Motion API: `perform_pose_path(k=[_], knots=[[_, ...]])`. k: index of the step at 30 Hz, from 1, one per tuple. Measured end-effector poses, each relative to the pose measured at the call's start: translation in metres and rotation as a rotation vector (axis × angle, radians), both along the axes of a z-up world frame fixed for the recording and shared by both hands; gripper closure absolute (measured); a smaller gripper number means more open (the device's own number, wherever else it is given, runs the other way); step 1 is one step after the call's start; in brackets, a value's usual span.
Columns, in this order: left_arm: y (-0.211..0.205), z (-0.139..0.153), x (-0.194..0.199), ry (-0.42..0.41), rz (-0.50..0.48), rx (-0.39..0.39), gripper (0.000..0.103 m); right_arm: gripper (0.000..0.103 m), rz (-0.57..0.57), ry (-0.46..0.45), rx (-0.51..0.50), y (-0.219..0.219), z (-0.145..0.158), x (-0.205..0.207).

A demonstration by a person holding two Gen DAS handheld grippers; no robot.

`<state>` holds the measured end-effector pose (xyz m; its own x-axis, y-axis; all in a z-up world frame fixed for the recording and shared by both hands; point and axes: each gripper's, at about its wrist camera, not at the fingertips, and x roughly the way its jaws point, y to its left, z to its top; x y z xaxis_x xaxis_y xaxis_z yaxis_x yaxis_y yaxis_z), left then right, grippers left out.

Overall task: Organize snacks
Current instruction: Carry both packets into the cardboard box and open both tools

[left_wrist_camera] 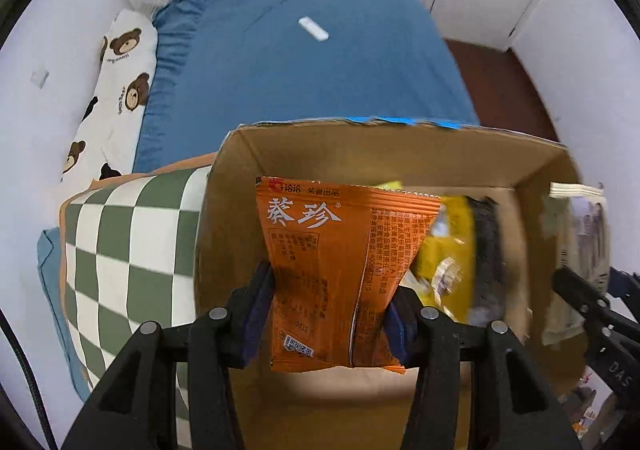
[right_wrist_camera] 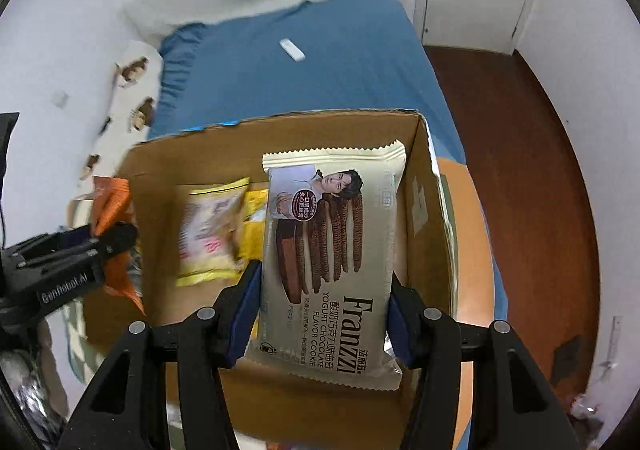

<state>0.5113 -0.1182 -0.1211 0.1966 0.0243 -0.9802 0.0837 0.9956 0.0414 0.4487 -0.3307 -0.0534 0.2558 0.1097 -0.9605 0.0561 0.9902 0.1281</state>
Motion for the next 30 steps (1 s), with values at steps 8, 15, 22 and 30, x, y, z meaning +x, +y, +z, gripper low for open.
perform_pose_path(k=[8, 15, 22, 30], knots=[[0.013, -0.039, 0.031, 0.060, 0.016, 0.026, 0.016, 0.007, -0.020, 0.118, -0.038, -0.002, -0.049, 0.046], [0.010, -0.043, 0.021, 0.077, -0.001, 0.005, 0.010, 0.007, -0.015, 0.137, 0.005, -0.003, -0.060, 0.043], [0.004, -0.041, -0.008, 0.078, -0.002, -0.022, 0.010, 0.007, -0.007, 0.144, 0.006, 0.003, -0.063, 0.022], [0.012, -0.019, -0.046, 0.043, 0.019, -0.065, 0.010, 0.007, 0.006, 0.117, 0.021, 0.014, -0.049, -0.014]])
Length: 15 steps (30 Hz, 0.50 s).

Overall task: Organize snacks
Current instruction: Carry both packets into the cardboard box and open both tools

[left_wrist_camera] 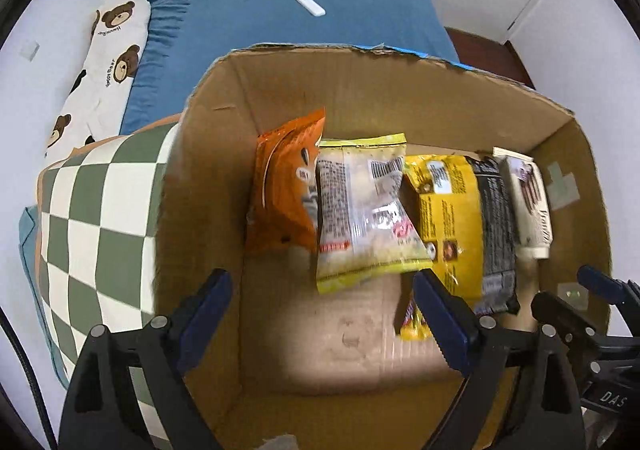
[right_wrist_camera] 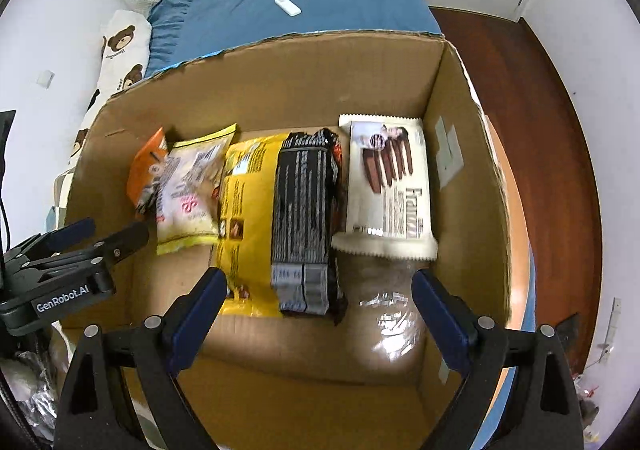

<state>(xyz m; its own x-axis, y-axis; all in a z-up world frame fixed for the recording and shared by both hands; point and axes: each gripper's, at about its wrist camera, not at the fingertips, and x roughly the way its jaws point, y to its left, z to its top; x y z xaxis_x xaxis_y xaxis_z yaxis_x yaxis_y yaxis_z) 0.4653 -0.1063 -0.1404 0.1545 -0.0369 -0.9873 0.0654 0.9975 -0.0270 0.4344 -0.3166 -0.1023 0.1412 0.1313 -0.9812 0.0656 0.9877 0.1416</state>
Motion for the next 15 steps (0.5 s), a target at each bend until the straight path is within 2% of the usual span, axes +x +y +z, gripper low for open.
perform_pose_path(k=[6, 15], knots=[[-0.001, 0.037, -0.036, -0.086, -0.010, -0.019, 0.010, 0.007, 0.006, -0.058, 0.006, 0.005, 0.024, -0.024], [0.008, 0.094, -0.094, -0.234, -0.009, -0.036, 0.010, 0.007, 0.017, -0.199, -0.010, 0.016, 0.078, -0.073]])
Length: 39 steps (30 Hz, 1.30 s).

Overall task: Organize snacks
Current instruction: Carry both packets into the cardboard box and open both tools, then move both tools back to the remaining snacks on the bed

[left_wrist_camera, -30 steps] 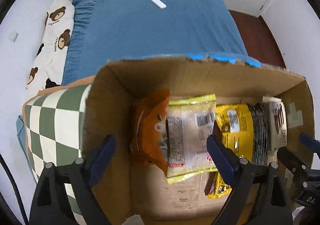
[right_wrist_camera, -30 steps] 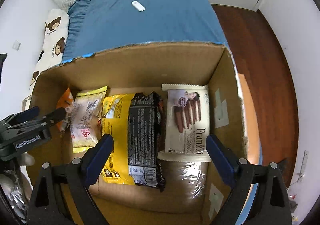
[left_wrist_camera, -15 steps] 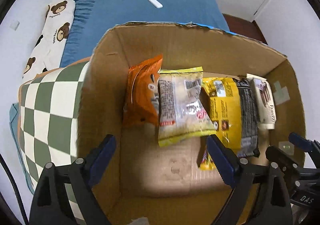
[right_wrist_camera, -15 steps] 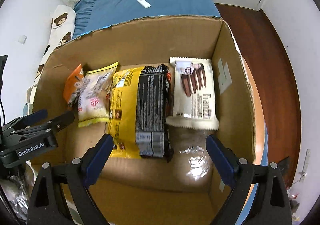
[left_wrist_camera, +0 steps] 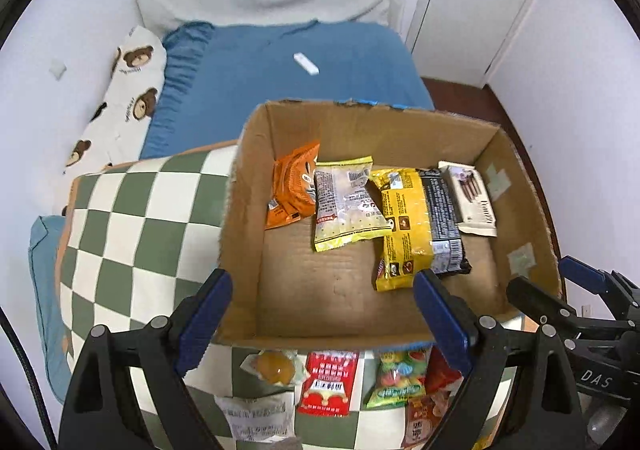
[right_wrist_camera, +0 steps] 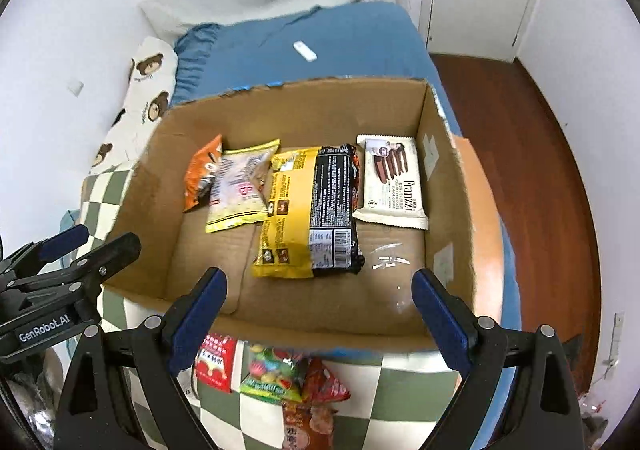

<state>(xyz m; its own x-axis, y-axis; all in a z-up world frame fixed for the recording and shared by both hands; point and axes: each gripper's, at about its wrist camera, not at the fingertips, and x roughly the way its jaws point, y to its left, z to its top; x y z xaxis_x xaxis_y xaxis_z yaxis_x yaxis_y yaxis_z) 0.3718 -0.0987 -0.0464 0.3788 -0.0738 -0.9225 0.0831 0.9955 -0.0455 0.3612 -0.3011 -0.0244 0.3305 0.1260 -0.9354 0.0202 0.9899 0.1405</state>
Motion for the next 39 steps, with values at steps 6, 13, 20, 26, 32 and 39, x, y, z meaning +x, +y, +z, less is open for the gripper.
perform_pose_path(k=[6, 13, 20, 26, 32, 39], knots=[[0.004, 0.026, -0.040, -0.073, -0.009, -0.009, 0.010, 0.007, 0.002, -0.088, -0.008, 0.005, 0.035, -0.045], [0.009, 0.056, -0.085, -0.162, -0.008, -0.010, 0.011, 0.007, 0.013, -0.183, -0.040, 0.016, 0.071, -0.092], [0.013, 0.073, -0.119, -0.202, -0.010, -0.011, 0.011, 0.007, -0.007, -0.240, 0.011, 0.018, 0.095, -0.131], [0.028, 0.043, -0.157, -0.105, 0.003, -0.025, 0.010, 0.007, -0.031, -0.166, 0.103, 0.009, 0.076, -0.170], [0.065, -0.067, -0.212, 0.281, 0.069, -0.088, 0.010, 0.007, -0.162, 0.056, 0.222, -0.027, -0.003, -0.230], [0.101, -0.186, -0.261, 0.711, 0.309, -0.412, 0.013, 0.007, -0.392, 0.315, 0.390, -0.074, -0.108, -0.300]])
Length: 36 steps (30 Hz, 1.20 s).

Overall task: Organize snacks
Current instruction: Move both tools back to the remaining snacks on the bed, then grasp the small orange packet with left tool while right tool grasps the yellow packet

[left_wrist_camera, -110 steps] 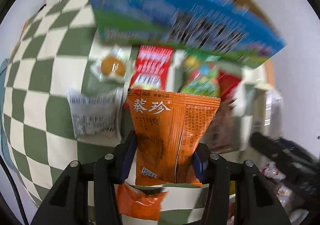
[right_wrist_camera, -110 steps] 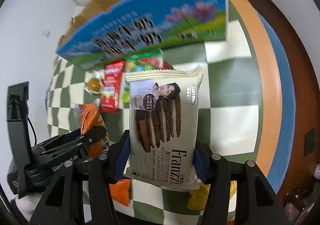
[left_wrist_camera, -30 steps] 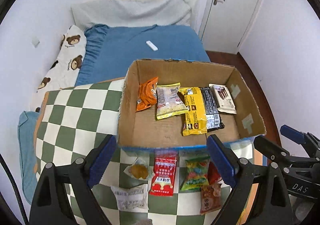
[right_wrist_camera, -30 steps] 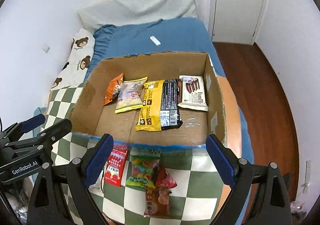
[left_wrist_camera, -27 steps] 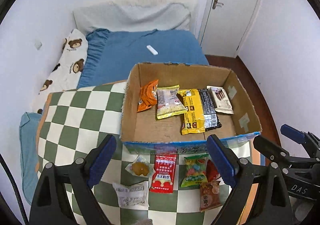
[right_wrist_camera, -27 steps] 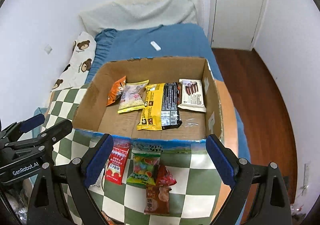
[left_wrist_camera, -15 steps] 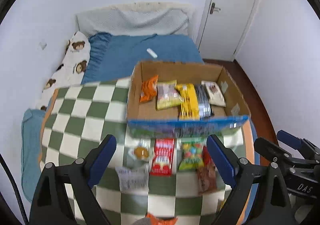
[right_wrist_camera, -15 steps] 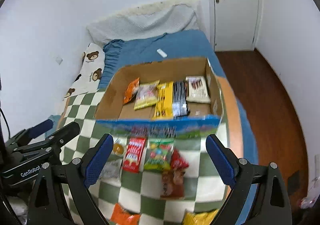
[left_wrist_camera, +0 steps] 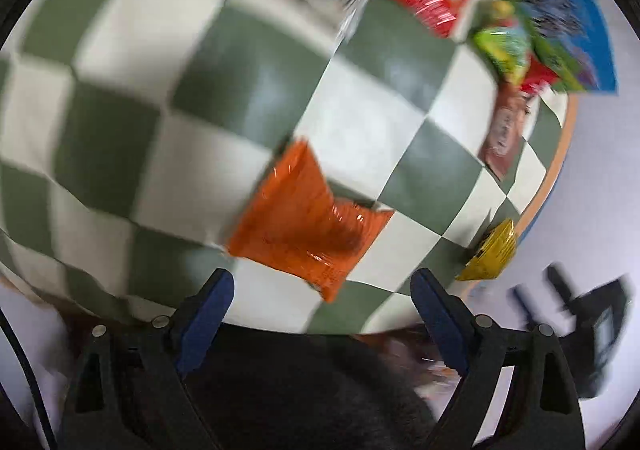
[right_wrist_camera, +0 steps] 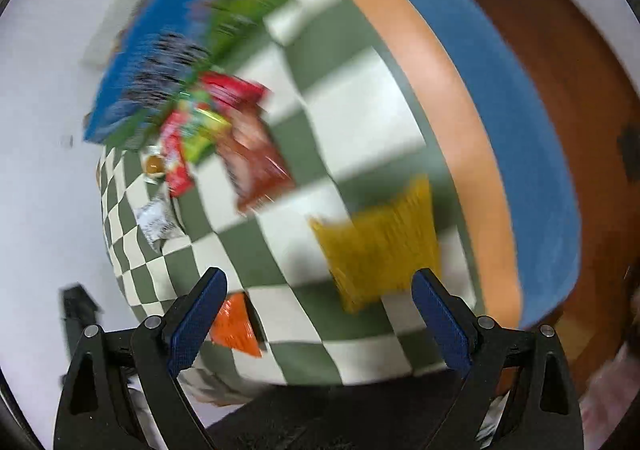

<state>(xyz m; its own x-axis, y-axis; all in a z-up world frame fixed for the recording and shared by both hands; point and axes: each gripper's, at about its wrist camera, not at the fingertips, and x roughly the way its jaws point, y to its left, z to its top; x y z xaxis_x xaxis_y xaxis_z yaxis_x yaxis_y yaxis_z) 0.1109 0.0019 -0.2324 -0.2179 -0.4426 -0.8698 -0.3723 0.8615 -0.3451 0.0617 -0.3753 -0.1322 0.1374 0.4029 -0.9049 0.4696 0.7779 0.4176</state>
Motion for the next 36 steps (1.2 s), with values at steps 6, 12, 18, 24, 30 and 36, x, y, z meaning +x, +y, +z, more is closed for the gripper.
perform_pose_path(k=[6, 12, 18, 24, 30, 36], knots=[[-0.015, -0.035, 0.016, 0.062, 0.079, -0.055, 0.014, 0.007, -0.155, 0.111, 0.158, -0.010, -0.049, -0.018], [-0.040, -0.023, 0.046, -0.046, -0.015, 0.031, 0.016, 0.007, -0.210, 0.112, 0.133, -0.015, -0.058, 0.000], [-0.062, 0.007, 0.052, -0.203, -0.207, 0.199, 0.016, 0.011, -0.113, 0.097, -0.025, -0.010, -0.059, 0.031], [-0.080, 0.051, 0.037, -0.331, -0.370, 0.314, 0.016, 0.029, 0.256, 0.030, -0.254, 0.039, -0.052, 0.047], [-0.089, 0.013, 0.012, -0.157, -0.375, 0.236, 0.016, 0.018, 0.311, 0.025, -0.256, 0.053, -0.049, 0.044], [-0.091, -0.029, 0.016, -0.026, -0.247, 0.176, 0.042, 0.017, 0.207, 0.024, -0.184, 0.023, -0.033, 0.039]])
